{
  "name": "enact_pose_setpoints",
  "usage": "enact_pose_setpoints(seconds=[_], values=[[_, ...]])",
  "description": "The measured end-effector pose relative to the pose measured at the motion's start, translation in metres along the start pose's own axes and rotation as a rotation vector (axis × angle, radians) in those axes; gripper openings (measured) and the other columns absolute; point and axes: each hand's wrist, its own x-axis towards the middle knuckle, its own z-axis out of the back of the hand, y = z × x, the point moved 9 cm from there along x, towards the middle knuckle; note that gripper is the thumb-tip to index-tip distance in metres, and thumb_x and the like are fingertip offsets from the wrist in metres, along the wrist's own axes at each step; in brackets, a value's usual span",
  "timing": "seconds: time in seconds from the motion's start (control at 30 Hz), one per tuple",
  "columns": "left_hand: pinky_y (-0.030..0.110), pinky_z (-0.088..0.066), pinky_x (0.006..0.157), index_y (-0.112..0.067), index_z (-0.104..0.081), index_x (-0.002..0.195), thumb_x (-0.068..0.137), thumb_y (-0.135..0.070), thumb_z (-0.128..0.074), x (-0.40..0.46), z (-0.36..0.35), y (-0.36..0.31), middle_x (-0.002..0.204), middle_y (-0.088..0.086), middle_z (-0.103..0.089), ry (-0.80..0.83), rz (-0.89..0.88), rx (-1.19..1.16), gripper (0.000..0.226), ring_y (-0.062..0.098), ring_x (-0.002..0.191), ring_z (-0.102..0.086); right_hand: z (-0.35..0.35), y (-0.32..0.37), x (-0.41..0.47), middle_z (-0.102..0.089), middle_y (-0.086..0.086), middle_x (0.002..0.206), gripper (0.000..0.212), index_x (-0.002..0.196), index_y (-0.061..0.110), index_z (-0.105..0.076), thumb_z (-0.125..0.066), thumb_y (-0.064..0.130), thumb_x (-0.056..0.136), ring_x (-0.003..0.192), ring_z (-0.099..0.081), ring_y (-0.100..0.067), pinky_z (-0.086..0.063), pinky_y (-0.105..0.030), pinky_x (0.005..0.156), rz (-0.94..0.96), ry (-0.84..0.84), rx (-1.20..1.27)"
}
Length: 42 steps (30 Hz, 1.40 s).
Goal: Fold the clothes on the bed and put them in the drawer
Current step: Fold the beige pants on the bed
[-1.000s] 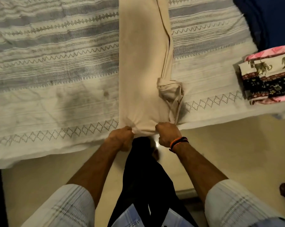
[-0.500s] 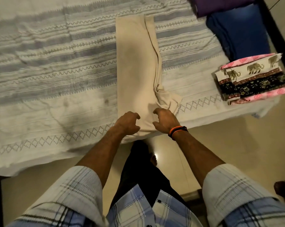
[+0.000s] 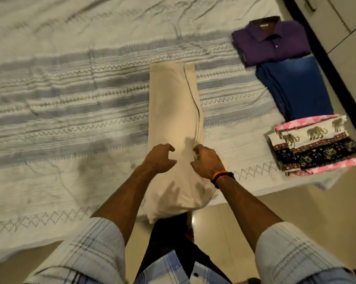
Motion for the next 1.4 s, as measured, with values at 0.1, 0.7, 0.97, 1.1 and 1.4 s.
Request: enact_pose_setpoints(seconds=[0.1,0.7,0.97,1.1,1.4], values=[[0.037,-0.046,0.100,-0.014,-0.054,0.133,0.087,-0.029,-0.070,0.038,0.020,-0.005,0.136,0.009,-0.055,-0.008,0.000,-0.041,0.051,0.025,0.117,-0.058,0.012,0.004,0.035,-0.060,-0.011,0.127,0.055,0.132,0.009,-0.050,-0.070,0.024,0.083,0.114,-0.058,-0.029,-0.049,-0.041,0.096,-0.022,0.007,0.025],[0.026,-0.044,0.095,-0.010,-0.059,0.128,0.088,-0.026,-0.071,0.252,0.053,-0.032,0.123,0.005,-0.066,0.031,0.144,-0.278,0.045,0.020,0.114,-0.061,0.009,-0.075,0.159,-0.062,0.001,0.112,0.063,0.118,0.016,-0.054,-0.084,0.044,0.070,0.103,-0.060,-0.019,-0.050,-0.035,0.087,-0.267,0.099,0.118],[0.034,-0.052,0.094,-0.010,-0.053,0.129,0.081,-0.028,-0.074,0.312,0.018,-0.027,0.110,0.002,-0.066,-0.030,0.302,-0.510,0.056,0.021,0.106,-0.064,0.015,-0.081,0.190,-0.055,-0.002,0.113,0.056,0.117,0.014,-0.051,-0.080,0.031,0.073,0.101,-0.056,-0.020,-0.050,-0.036,0.084,-0.223,-0.139,0.194],[0.041,-0.060,0.079,0.001,-0.054,0.127,0.067,-0.036,-0.081,0.348,0.035,-0.024,0.105,0.013,-0.068,-0.126,0.405,-0.802,0.076,0.023,0.082,-0.068,0.040,-0.065,0.245,-0.053,-0.006,0.118,0.056,0.122,0.011,-0.051,-0.078,0.027,0.075,0.103,-0.054,-0.023,-0.050,-0.038,0.086,-0.148,-0.214,0.130],[0.034,-0.060,0.061,-0.010,-0.074,0.102,0.065,-0.030,-0.089,0.445,0.089,-0.033,0.095,0.004,-0.075,-0.230,0.364,-0.870,0.045,0.018,0.085,-0.071,0.066,-0.038,0.337,-0.052,-0.014,0.116,0.048,0.119,0.008,-0.056,-0.076,0.023,0.078,0.095,-0.059,-0.029,-0.050,-0.035,0.074,0.031,-0.280,-0.056]])
